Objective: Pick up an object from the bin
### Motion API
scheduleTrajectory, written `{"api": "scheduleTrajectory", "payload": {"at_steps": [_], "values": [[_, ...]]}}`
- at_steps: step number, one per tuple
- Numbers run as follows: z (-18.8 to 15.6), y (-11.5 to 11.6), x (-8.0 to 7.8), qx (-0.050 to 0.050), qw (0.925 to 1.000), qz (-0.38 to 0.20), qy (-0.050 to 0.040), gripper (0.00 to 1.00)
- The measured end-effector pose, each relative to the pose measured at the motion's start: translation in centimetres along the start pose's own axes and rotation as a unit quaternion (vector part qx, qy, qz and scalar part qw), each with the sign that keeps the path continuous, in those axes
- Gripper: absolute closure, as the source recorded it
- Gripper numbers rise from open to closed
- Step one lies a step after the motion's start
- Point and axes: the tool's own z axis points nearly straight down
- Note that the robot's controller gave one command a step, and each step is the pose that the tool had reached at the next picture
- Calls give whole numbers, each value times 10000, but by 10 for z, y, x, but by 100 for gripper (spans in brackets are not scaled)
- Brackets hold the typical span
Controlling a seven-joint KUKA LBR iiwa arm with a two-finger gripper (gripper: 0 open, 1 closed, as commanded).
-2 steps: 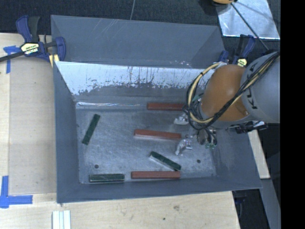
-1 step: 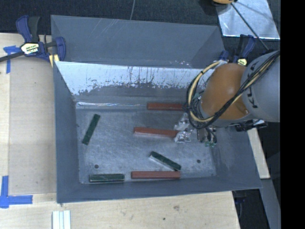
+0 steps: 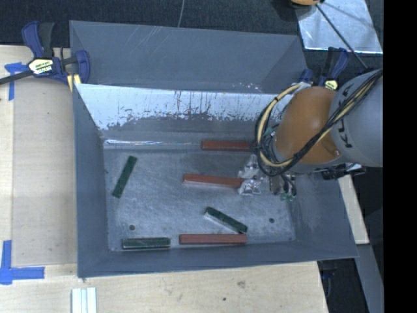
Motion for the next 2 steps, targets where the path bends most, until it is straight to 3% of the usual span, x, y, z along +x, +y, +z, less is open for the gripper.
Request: {"api": "scheduleTrajectory", "payload": {"at_steps": [1, 2], "values": [[-33, -1, 14, 6, 9992, -296, 261, 100], [-60, 6, 1, -12, 9939, -1083, 200, 100]]}}
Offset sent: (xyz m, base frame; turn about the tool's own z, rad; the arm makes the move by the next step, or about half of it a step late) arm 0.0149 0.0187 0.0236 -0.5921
